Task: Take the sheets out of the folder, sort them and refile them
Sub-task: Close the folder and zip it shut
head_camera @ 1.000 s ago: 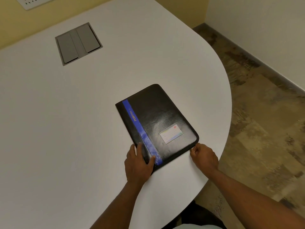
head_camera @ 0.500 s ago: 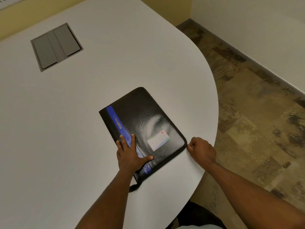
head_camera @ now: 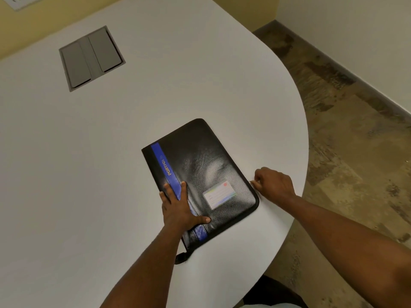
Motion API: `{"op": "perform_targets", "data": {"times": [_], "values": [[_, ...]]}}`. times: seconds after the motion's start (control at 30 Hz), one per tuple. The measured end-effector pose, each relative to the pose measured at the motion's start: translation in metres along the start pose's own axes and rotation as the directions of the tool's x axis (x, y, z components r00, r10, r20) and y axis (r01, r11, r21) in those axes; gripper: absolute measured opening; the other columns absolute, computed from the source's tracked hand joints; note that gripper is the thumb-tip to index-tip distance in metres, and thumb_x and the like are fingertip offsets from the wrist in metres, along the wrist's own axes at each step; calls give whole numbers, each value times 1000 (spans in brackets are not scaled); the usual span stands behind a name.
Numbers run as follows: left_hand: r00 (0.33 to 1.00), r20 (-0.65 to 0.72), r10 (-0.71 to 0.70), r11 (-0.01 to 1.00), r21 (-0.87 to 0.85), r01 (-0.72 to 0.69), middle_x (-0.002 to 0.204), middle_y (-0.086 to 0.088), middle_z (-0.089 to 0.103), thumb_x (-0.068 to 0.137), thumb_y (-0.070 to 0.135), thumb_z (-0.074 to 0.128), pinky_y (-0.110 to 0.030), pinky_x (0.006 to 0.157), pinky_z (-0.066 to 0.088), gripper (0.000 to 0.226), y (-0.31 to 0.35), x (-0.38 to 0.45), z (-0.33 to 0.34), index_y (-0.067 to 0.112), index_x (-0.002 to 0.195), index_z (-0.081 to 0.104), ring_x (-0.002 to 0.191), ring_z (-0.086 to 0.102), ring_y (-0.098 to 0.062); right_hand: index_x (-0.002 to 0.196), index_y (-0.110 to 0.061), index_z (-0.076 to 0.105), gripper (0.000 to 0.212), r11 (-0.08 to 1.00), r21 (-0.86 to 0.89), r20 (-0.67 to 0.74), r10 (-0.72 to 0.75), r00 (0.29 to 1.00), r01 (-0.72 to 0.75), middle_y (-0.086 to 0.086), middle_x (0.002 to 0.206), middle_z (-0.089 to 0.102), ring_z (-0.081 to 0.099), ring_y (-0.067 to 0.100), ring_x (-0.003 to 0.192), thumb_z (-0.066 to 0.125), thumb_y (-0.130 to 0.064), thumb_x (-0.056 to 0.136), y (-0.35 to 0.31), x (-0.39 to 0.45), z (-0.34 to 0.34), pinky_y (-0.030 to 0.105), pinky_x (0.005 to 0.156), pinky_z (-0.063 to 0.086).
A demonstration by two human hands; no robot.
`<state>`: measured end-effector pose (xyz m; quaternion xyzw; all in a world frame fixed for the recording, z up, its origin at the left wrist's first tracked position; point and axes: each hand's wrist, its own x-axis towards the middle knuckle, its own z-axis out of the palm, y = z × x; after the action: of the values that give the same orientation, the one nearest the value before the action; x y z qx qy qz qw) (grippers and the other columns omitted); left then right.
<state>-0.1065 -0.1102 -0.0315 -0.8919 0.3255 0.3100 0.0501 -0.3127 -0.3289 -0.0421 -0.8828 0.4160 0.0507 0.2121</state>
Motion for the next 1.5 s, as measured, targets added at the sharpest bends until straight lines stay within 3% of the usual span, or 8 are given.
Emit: {"op": "perform_targets", "data": {"times": [0.37, 0.8, 1.2, 1.3, 1.5], "values": [[1000, 20, -14, 1000, -11, 15, 149, -15, -41, 46, 83, 70, -54, 116, 3, 147, 0, 0, -1, 35, 145, -27, 138, -30, -43, 83, -25, 61, 24, 998, 38, -1, -40, 999, 40, -9, 88, 61, 60, 20, 79, 57, -47, 91, -20, 58, -8, 29, 65, 38], [999, 29, -40, 998, -48, 42, 151, -12, -38, 45, 77, 76, -51, 117, -1, 147, 4, 1, -7, 35, 148, -20, 139, -32, -39, 81, -25, 62, 21, 994, 69, -17, -83, 996, 84, -6, 89, 64, 61, 22, 82, 62, -45, 89, -54, 139, -18, 30, 67, 40], [996, 88, 6, 1000, -27, -4, 139, -5, -55, 44, 87, 66, -48, 109, -18, 146, -4, 10, -9, 38, 142, -31, 126, -50, -33, 85, -21, 67, 22, 990, 72, -64, -119, 991, 123, -1, 91, 66, 62, 23, 80, 63, -42, 89, -84, 203, -22, 30, 66, 41], [996, 91, 8, 1000, -23, -6, 138, -4, -56, 42, 88, 65, -48, 108, -18, 147, -8, 11, -10, 40, 139, -34, 124, -53, -31, 85, -23, 68, 21, 990, 53, -73, -127, 989, 131, 0, 93, 67, 63, 26, 85, 64, -43, 88, -91, 216, -24, 32, 69, 45], [994, 109, 17, 998, -61, -10, 133, -2, -60, 42, 87, 66, -48, 110, -16, 148, -8, 12, -11, 40, 141, -33, 121, -54, -30, 90, -21, 68, 22, 980, -3, -91, -198, 976, 198, 2, 96, 65, 61, 29, 87, 61, -41, 89, -106, 244, -26, 31, 68, 37]]}}
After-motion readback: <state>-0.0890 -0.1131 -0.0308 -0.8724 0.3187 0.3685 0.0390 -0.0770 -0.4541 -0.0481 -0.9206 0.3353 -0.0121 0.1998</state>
